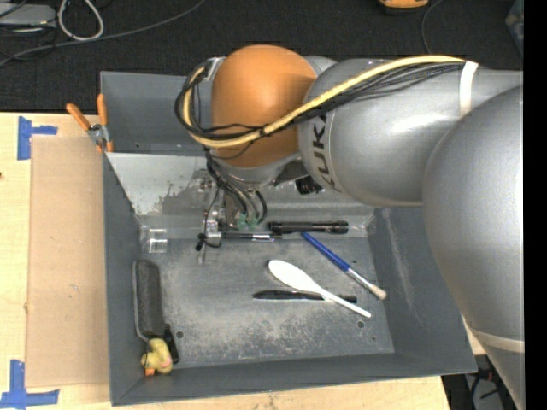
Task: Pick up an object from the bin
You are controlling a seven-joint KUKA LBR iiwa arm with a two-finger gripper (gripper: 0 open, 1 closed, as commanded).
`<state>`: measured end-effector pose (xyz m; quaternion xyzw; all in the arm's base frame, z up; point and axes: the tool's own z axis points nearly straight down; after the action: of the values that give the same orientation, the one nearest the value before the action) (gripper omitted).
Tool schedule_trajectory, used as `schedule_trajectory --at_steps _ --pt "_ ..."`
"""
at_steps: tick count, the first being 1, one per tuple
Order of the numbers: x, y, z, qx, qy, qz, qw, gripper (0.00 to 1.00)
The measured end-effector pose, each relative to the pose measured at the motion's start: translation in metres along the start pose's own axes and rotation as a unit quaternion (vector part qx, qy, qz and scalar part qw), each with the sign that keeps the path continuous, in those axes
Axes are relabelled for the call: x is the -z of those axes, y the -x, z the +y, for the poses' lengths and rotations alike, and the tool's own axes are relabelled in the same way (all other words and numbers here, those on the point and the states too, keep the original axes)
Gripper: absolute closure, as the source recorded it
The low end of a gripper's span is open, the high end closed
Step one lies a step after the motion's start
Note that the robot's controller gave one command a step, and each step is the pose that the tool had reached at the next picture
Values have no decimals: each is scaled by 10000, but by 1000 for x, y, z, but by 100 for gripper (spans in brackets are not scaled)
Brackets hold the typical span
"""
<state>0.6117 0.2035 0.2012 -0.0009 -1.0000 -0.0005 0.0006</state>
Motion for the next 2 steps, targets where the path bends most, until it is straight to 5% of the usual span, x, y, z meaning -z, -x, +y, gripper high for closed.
schedule_trajectory --at_steps 1,2 --pt "-85 6 -41 284 0 -7 9996 0" --pt "-104 5 -55 -496 14 -3 9988 0"
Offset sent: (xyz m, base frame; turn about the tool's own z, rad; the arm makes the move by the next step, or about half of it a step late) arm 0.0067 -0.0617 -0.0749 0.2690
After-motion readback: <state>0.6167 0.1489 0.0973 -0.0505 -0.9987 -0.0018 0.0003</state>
